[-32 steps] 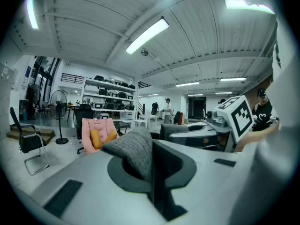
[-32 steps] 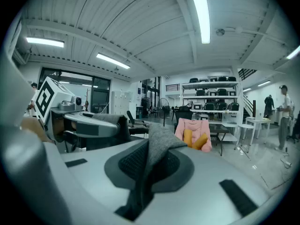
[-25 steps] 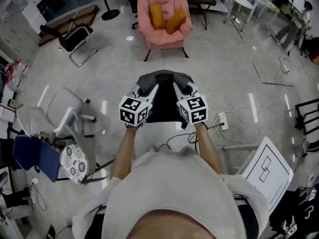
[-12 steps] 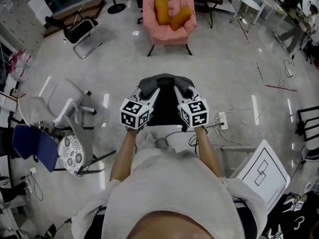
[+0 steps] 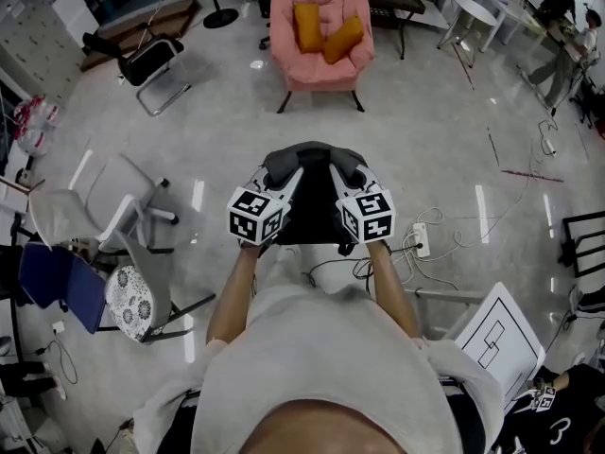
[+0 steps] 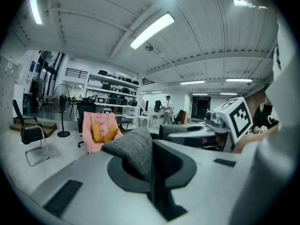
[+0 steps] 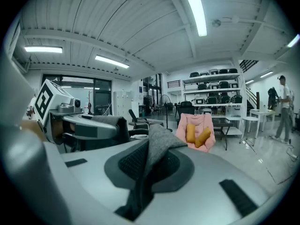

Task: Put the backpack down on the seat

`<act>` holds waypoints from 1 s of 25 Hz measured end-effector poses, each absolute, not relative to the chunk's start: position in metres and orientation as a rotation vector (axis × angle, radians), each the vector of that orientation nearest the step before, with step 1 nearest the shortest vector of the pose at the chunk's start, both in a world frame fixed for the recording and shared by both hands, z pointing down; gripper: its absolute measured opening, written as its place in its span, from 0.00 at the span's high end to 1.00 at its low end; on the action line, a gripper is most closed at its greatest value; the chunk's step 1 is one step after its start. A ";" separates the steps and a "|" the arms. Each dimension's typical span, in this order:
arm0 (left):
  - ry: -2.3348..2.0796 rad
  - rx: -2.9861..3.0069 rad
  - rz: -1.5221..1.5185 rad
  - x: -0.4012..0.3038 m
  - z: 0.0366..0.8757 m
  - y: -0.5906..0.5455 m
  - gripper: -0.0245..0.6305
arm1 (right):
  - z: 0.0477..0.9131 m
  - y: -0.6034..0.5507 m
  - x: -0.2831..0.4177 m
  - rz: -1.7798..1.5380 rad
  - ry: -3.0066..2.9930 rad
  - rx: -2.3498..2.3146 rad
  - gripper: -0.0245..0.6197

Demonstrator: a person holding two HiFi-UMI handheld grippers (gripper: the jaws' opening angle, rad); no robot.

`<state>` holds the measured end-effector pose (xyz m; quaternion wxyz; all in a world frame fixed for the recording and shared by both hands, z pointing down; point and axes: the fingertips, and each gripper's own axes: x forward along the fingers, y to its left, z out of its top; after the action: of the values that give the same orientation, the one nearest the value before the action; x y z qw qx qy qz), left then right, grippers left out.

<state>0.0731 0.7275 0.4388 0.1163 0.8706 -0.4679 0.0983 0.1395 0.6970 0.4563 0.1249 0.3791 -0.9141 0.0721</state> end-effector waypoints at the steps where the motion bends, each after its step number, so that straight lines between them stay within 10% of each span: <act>1: -1.369 2.550 0.285 0.070 0.440 0.718 0.92 | 0.457 0.688 0.137 0.216 -2.667 1.106 0.92; 25: -1.253 2.597 0.236 -0.015 0.437 0.411 0.92 | 0.453 0.391 0.055 0.224 -2.609 1.184 0.92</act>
<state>-0.0145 0.4113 0.4368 0.1242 0.8907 -0.4297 0.0811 0.0549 0.3908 0.4530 0.1334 0.4082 -0.8998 0.0771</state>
